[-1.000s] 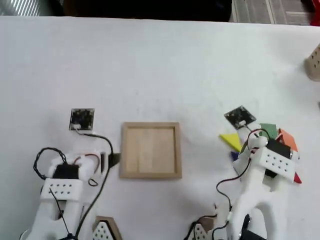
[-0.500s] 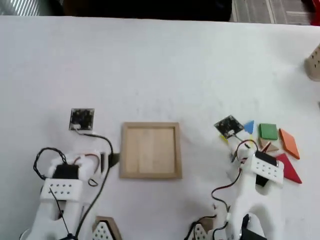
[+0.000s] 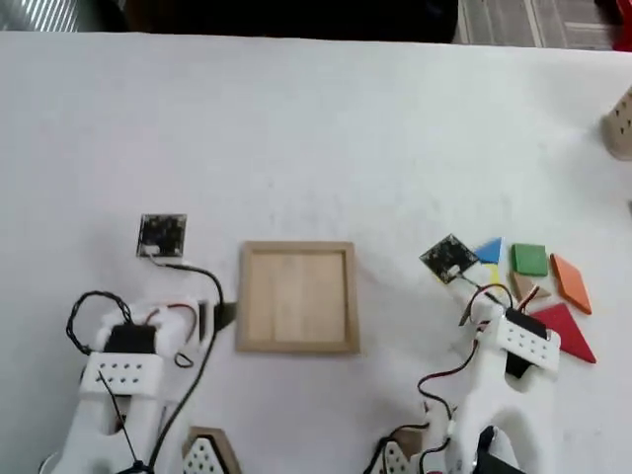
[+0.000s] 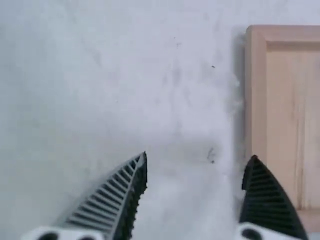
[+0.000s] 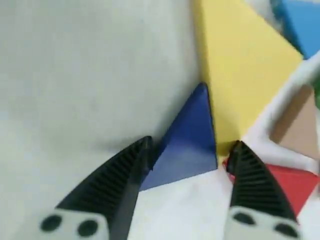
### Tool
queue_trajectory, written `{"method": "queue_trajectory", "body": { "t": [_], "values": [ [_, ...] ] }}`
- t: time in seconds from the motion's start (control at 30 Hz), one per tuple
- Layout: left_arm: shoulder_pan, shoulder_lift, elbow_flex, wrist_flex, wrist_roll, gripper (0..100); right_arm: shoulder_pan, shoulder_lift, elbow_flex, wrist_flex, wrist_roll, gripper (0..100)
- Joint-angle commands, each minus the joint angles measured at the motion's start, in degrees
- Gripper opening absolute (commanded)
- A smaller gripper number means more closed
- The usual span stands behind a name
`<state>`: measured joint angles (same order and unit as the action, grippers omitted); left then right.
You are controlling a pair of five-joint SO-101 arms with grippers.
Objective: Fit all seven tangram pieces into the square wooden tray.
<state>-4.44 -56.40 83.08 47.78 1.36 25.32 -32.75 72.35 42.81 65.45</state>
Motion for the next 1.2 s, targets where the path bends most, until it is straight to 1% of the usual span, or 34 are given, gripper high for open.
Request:
{"method": "queue_trajectory", "body": {
  "t": [0.0, 0.3, 0.53, 0.73, 0.93, 1.17],
  "values": [
    [-0.4, 0.2, -3.0, -0.8, -0.4, 30, 2.0, 0.2, 0.2, -0.1, 2.3, 23.7],
    [-0.1, 0.2, -2.9, -1.1, -0.4, 30, 6.3, -0.3, -1.8, 0.2, 2.3, 23.7],
    [0.0, 0.2, -3.0, -1.1, -0.5, 30, 6.6, -2.2, -2.6, 8.6, 2.5, 23.7],
    [0.0, 0.2, -3.0, -1.1, -0.5, 30, 7.1, -2.9, -2.3, 8.8, 2.6, 23.7],
    [0.0, 0.2, -3.0, -1.1, -0.5, 30, 6.8, 0.0, -1.7, 8.6, 2.3, 24.0],
    [-0.1, 0.2, -2.9, -1.1, -0.5, 30, 8.7, 2.3, -2.1, 8.4, 2.2, 24.1]
  ]
}}
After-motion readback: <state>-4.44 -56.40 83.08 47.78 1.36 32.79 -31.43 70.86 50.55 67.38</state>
